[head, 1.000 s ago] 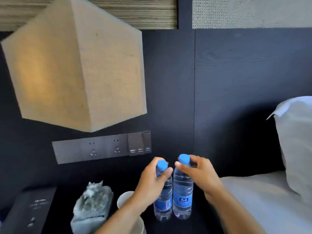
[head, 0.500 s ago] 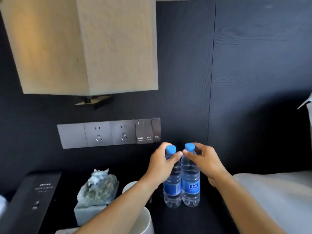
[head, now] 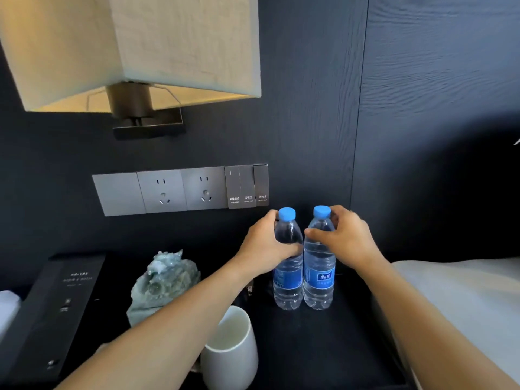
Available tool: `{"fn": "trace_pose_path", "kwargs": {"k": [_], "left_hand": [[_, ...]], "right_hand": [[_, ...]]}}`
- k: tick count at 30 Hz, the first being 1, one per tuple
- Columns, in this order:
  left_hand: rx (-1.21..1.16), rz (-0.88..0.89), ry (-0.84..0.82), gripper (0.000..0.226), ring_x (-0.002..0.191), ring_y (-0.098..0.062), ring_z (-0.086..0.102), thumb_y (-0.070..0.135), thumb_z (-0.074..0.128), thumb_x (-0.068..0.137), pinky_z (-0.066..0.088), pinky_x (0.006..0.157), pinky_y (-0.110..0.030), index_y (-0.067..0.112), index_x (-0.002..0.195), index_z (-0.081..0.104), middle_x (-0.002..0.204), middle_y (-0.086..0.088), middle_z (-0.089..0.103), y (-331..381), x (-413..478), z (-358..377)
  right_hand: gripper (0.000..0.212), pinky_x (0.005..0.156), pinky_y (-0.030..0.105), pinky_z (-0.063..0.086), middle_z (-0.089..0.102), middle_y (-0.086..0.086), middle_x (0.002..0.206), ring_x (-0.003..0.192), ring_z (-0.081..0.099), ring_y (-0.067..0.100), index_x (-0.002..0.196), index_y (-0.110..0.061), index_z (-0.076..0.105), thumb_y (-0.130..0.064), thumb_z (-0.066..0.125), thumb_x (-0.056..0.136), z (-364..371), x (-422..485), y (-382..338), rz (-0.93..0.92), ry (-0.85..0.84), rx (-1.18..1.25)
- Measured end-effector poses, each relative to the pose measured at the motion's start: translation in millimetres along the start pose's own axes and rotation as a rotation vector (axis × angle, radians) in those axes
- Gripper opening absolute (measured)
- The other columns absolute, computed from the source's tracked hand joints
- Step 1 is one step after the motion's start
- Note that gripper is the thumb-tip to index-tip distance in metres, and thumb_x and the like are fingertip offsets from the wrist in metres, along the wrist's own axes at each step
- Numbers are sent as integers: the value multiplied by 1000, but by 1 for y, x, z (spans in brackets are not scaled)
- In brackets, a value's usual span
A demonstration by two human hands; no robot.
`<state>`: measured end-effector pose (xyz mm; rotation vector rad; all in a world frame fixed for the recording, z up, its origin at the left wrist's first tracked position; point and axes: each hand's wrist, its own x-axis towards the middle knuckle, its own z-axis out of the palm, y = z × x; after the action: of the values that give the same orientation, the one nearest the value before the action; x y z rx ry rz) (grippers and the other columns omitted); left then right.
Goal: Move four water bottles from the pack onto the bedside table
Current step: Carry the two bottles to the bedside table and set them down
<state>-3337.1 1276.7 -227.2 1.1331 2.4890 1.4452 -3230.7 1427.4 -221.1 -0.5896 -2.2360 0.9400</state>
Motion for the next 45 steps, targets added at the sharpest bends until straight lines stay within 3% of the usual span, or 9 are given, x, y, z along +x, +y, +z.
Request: {"fn": "trace_pose_path", "kwargs": {"k": [5,8,12,19,23,27,30,36,45], "left_hand": [[199,-58,100,73,106,-17,60,63,78,65,58,87,-43,30,122,45,120,4,53,7,-5,12],[18,-78,-17,54,114,-18,60,42,70,76,54,99,-46,29,125,52,125,2,56,8,-4,5],[-112,-82,-81,31,102,-15,70,21,67,79,58,97,-46,30,109,64,104,5,74,4,-5,-3],[-94,-16,-5,48,89,1,62,28,82,84,49,72,-18,26,125,56,98,20,62,2,-11,2],[-8,-28,22,66,111,-14,63,44,82,79,56,91,-34,29,134,49,123,3,61,2,-10,6],[-54,-67,-121,49,113,-14,65,30,73,78,55,101,-45,36,124,55,120,6,67,1,-7,-2],[-48,-37,-91,47,109,-14,70,18,74,85,59,97,-41,30,128,58,115,8,73,-6,-7,-4],[17,-3,47,62,110,-15,68,41,83,78,60,92,-40,30,129,50,124,5,68,-3,-11,6],[-118,14,-54,66,95,4,62,13,74,90,52,88,-25,29,147,45,104,22,62,-11,-17,1]], "right_hand": [[51,74,27,51,69,0,106,96,67,19,126,-14,61,-31,81,82,-1,-7,-2,-13,-20,69],[49,70,23,49,66,-4,101,91,66,14,125,-16,60,-32,80,84,-6,-10,-4,-23,-52,69],[39,65,20,47,68,-4,100,93,66,15,123,-17,62,-22,75,87,-9,-12,-3,-20,-69,84],[44,73,27,53,68,-5,100,92,67,16,130,-17,59,-16,73,88,-2,-15,4,-8,-49,123],[50,80,28,53,67,-5,107,98,66,17,135,-18,58,-19,75,88,1,-19,5,-47,-39,124],[53,82,27,54,72,0,117,104,68,18,138,-18,57,-19,75,89,-4,-18,7,-34,-61,142],[52,79,23,53,71,-4,109,99,68,15,137,-19,58,-20,76,88,-4,-20,8,-48,-50,137],[56,89,34,56,66,-6,113,105,67,18,142,-20,53,-24,74,90,1,-23,9,-61,-36,135],[58,82,30,54,64,-8,105,96,65,15,141,-21,54,-29,76,88,1,-23,11,-65,-10,101]]}}
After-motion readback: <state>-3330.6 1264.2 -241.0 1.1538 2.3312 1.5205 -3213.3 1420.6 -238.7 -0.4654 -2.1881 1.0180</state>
